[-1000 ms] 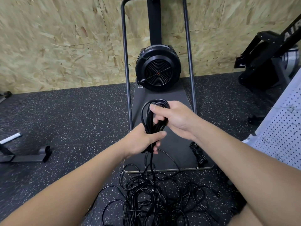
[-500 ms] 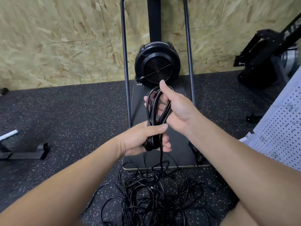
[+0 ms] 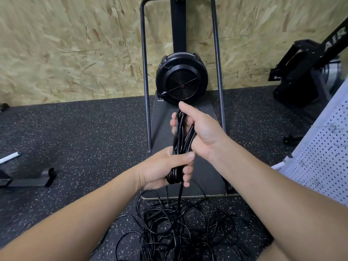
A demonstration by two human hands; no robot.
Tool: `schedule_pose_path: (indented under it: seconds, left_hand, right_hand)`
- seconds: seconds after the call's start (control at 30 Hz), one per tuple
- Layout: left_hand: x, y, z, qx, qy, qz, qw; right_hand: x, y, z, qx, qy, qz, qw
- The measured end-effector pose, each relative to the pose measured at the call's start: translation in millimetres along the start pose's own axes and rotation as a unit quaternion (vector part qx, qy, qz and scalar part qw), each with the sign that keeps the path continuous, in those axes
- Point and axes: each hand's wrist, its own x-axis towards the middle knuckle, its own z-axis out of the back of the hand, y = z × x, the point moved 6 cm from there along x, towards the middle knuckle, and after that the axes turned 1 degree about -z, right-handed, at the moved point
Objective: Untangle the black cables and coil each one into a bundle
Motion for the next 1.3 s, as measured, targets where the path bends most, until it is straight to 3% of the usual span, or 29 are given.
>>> schedule_pose_path:
  seconds: [0.17, 0.47, 0.7, 0.83, 1.13, 1.3]
  left_hand:
    - [-3.8, 3.3, 0.0, 0.019, 0.011, -0.009, 1.0]
    - [-0.3, -11.0, -11.8, 0.116, -0.051, -0.097, 0.987]
    - [-3.6, -5.2, 5.3, 0.148, -0.094, -0.065, 0.982]
    - [-4.7, -2.6, 13.2, 0.203, -0.131, -0.068, 0.968]
    - [6.6, -2.9, 12.7, 0.108, -0.11, -0.053, 0.987]
    - [11.4, -7.1, 20.9, 0.123, -0.16, -0.079, 0.976]
  right_hand:
    - [-5.1, -6.4, 0.2, 0.0, 0.02, 0.01, 1.0]
    - [3.5, 4.6, 5.0, -0.034, -0.01, 0.013, 0.999]
    - [-1.9, -0.5, 11.6, -0.072, -0.003, 0.022, 0.997]
    - [1.0, 0.8, 17.2, -0.155, 0.046, -0.014, 0.987]
    - [14.5, 11.1, 36.0, -0.193, 0.027, 0.031, 0.98]
    - [21.6, 15.1, 49.0, -0.218, 0.064, 0.01, 0.974]
